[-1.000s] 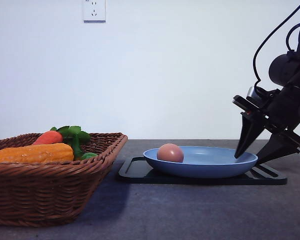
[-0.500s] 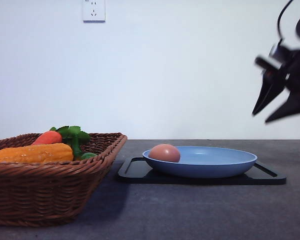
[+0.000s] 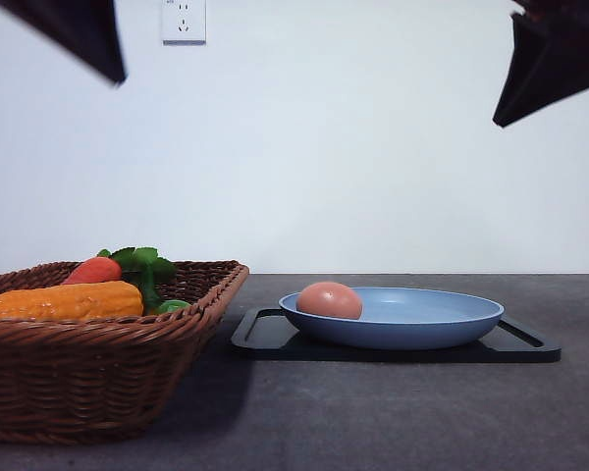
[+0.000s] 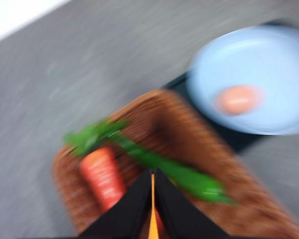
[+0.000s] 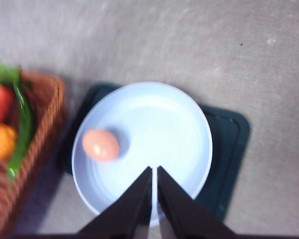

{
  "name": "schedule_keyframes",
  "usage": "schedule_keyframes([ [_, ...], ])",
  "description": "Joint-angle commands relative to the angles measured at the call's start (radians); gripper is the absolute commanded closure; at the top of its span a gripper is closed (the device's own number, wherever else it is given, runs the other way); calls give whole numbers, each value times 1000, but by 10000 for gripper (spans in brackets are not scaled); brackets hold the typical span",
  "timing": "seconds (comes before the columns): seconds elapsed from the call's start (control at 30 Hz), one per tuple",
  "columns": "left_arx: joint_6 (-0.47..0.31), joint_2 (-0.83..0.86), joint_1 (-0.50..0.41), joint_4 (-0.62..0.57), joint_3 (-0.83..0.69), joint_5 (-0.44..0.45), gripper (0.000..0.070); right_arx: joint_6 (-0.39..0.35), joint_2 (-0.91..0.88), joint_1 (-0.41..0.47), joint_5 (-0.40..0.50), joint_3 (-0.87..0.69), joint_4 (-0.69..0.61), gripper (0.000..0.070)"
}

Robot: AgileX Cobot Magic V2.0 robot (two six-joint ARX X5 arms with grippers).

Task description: Transfer egg from basket to plate and serve

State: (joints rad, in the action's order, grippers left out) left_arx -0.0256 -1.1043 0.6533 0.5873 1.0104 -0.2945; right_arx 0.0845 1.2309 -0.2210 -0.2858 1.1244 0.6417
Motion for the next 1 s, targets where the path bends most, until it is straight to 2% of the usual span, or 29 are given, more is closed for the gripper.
schedule_keyframes([
  [0.0, 35, -6, -41, -29, 12, 21, 700, -25, -27, -48, 91, -9, -9, 700],
  [0.17, 65, 12, -150, -58, -6, 58, 700, -25, -138, -164, 312, -114, -89, 700],
  [0.3, 78, 71, -188, -123, -77, 59, 700, -25, -242, -218, 394, -258, -208, 700],
  [0.53, 144, 233, -195, -294, -323, 59, 700, -22, -391, -262, 419, -567, -494, 700],
  [0.7, 249, 375, -194, -399, -498, 69, 700, 11, -449, -263, 418, -747, -701, 700],
  [0.83, 288, 439, -194, -364, -523, 70, 700, 20, -456, -262, 418, -779, -710, 700],
  [0.97, 291, 448, -194, -357, -523, 70, 700, 16, -456, -261, 421, -778, -710, 700],
])
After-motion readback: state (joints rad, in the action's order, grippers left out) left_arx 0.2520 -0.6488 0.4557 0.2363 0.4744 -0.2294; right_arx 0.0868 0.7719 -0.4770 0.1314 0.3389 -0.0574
